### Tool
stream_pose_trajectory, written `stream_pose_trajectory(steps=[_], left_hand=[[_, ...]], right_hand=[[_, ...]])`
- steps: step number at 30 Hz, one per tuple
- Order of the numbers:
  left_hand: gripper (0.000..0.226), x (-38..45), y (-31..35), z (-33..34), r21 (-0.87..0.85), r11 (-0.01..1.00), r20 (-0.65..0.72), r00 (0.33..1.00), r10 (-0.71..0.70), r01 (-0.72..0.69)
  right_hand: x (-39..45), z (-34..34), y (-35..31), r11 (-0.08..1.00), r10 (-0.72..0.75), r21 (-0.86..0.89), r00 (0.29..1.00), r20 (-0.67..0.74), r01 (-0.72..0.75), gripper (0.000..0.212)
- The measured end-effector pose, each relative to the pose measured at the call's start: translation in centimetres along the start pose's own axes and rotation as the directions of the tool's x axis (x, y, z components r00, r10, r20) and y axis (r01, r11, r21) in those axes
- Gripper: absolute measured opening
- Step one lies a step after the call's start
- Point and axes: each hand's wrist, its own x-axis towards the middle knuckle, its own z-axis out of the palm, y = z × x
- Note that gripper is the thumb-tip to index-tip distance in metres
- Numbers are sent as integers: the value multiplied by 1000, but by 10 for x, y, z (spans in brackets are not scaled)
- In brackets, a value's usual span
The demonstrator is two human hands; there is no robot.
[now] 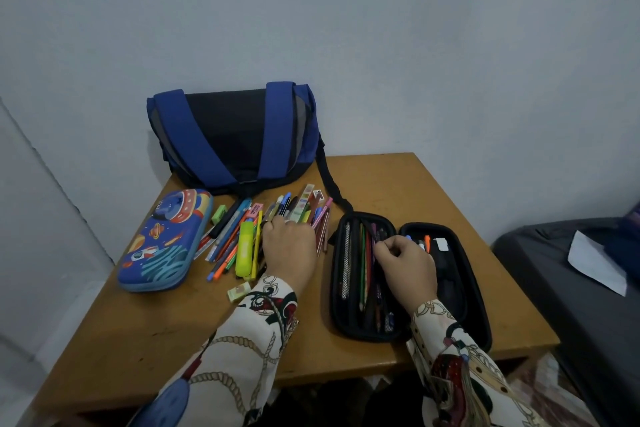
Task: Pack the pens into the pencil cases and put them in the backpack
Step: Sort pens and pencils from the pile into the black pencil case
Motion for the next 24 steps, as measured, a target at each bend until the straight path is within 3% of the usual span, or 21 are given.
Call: stream_pose_trajectory(steps=[2,8,16,24], left_hand=[[23,-2,0,-1,-51,999,-22,1000,-7,6],[26,-30,15,-13,-443,896,-16,1000,-23,13],[20,-76,28,-10,-559,827,122,992,14,57],[28,-79,31,-12,-596,801,158,986,51,54]], right_hand=[[0,0,-1,1000,-6,-4,1000,-2,6,29],[0,0,-2,1000,-21,-12,1000,-19,20,30],[-1,0,-3,999,-35,-23,999,-38,34,28],[-1,0,-3,999,-39,-18,998,-46,38,27]])
